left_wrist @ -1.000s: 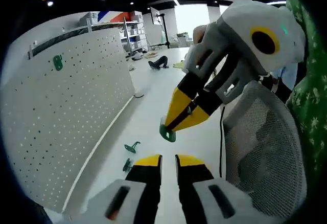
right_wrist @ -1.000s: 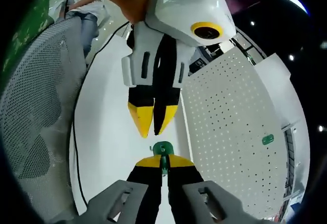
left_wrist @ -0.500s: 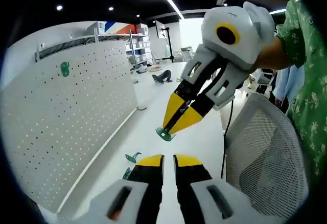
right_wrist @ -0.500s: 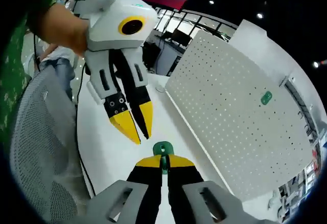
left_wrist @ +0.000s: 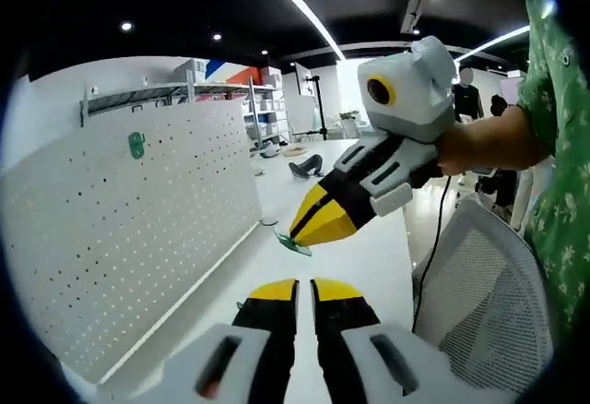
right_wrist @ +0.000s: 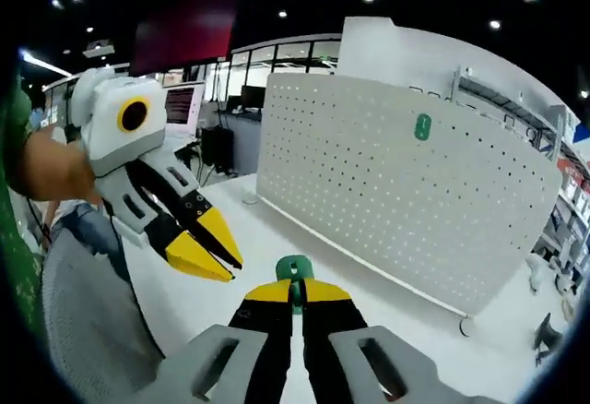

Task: Insert the hook assembly into the mounting plate slot until the hook locks in place.

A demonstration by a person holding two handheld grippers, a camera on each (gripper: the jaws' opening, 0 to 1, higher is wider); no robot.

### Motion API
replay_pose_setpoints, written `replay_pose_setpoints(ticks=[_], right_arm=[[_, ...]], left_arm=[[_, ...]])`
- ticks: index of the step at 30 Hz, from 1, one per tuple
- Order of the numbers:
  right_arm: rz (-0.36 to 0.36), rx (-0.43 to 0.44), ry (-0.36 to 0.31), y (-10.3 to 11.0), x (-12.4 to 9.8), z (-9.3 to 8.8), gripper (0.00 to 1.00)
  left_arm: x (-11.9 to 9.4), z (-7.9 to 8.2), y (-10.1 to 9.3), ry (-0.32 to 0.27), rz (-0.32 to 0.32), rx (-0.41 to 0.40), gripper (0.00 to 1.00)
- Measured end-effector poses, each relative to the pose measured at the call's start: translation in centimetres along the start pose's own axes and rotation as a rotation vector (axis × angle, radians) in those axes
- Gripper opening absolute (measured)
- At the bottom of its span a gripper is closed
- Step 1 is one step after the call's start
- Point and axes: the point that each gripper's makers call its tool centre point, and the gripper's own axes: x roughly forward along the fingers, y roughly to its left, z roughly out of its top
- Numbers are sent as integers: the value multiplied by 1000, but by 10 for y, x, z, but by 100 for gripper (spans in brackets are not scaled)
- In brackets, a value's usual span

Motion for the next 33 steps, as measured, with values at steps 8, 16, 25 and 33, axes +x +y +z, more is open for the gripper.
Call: replay_pose_setpoints(ticks=[8, 16, 25, 33], right_arm=[[-59, 136, -65, -19, -4, 7, 1], [-79, 130, -74, -28, -5, 9, 1], [-102, 151, -96, -38, -2, 13, 1], [-130, 170, -125, -49, -2, 19, 1]], left_arm=[[-19, 8, 6, -83, 45, -95, 9], [-44, 24, -5, -199, -69, -219, 43], [-66, 34, -11, -288, -149, -335, 84], [-92, 48, -3, -393, -179, -421, 100]])
